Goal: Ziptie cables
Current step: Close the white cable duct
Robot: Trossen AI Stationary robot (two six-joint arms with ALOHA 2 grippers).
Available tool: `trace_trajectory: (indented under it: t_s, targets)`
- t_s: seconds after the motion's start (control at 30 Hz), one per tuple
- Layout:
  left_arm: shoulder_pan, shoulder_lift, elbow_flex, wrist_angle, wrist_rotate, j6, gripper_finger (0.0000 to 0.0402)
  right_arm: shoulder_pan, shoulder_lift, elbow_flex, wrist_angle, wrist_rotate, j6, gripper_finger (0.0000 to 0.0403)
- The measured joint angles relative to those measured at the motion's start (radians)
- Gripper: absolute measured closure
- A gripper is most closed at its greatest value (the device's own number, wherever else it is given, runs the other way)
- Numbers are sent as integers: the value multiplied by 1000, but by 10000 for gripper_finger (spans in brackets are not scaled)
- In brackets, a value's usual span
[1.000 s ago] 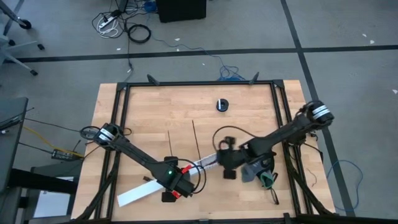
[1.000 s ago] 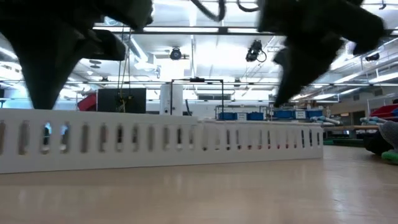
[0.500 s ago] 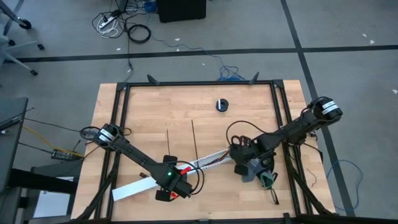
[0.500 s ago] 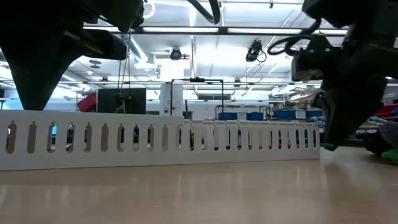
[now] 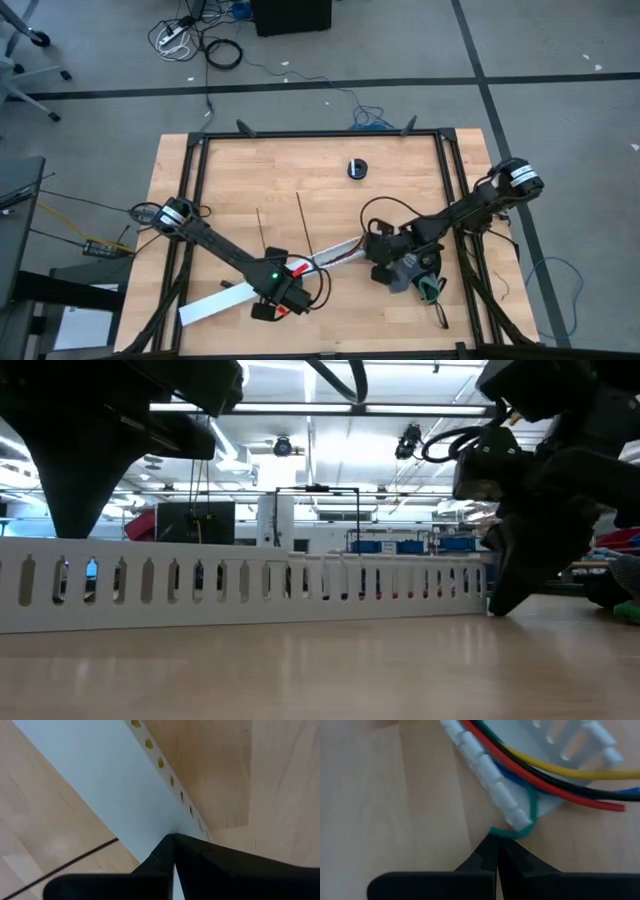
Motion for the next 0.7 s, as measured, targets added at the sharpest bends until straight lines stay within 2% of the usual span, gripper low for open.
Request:
trace_trajectory:
  t_s: [0.23, 0.3, 0.37, 0.57, 0.7]
  targets:
    - [18, -1, -6, 38, -33, 34, 401, 2, 49, 4, 148, -35, -40, 403]
    - [23, -1, -6, 44, -32, 41, 401, 14, 35, 5, 142, -39, -63, 403]
    - [26, -1, -6, 40, -27, 40, 401, 20, -5, 5, 82, -23, -72, 403]
    - [25, -1, -6, 28, -23, 41, 401, 18, -193, 5, -225, 174, 5, 403]
    - [26, -1, -6, 13, -24, 60, 401, -33, -232, 5, -301, 250, 30, 403]
